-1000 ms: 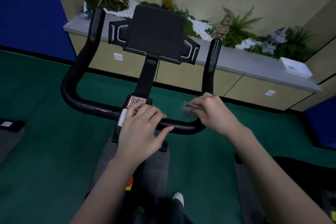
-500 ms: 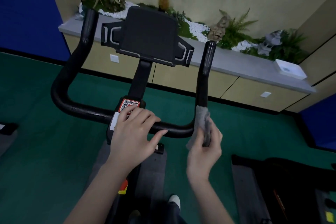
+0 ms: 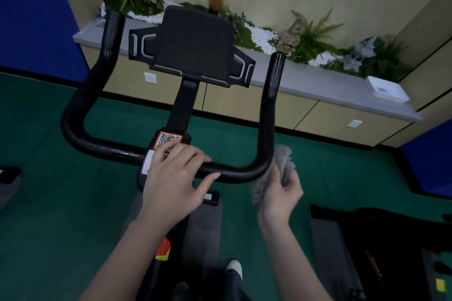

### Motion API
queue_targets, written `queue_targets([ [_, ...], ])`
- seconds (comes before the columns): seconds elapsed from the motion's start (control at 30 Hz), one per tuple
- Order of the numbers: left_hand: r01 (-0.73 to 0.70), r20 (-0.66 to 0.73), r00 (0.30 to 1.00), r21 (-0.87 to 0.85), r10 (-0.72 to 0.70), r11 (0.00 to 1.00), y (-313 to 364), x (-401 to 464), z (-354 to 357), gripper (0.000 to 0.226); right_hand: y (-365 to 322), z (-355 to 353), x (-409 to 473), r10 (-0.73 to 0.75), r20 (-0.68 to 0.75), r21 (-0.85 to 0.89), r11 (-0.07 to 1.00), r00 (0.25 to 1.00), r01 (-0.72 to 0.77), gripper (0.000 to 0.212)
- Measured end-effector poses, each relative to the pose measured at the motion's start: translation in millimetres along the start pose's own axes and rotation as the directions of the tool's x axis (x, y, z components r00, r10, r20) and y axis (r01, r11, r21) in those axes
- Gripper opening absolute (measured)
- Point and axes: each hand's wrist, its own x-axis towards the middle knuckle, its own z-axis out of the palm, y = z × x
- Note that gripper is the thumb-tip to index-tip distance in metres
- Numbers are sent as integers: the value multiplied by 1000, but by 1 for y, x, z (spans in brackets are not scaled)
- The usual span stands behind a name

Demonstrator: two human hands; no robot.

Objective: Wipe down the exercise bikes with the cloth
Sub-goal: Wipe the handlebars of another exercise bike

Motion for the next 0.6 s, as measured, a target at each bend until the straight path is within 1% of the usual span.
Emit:
queue_targets([
  [0.07,-1,1,1000,-2,1,1000,0,0,0,28,6,-4,-12,79,104,26,996,991,-82,14],
  [0.13,-1,2,1000,-1,1,1000,0,1,0,28,11,-10,-29,126,196,22,991,973,-133,13],
  [0.23,-2,10,1000,7,1,1000,0,0,0,28,9,-16,-39,228,322,57,964,919,-259,15],
  [0.37,-7,19,1000,13,7,1000,0,1,-1,28,-7,-15,-19,315,404,135,908,859,-397,22],
  [0.47,-5,14,1000,14,5,1000,0,0,-1,28,-9,-19,-20,378,477,98,874,793,-476,28],
  [0.5,-4,16,1000,16,4,1000,0,1,-1,28,-10,-21,-21,389,492,72,874,779,-481,29],
  [0.57,-5,25,1000,18,5,1000,0,1,-1,29,-14,-24,-16,381,494,59,882,781,-468,29],
  [0.6,-5,29,1000,17,5,1000,0,1,-1,30,-17,-25,-11,370,476,87,883,798,-461,28],
])
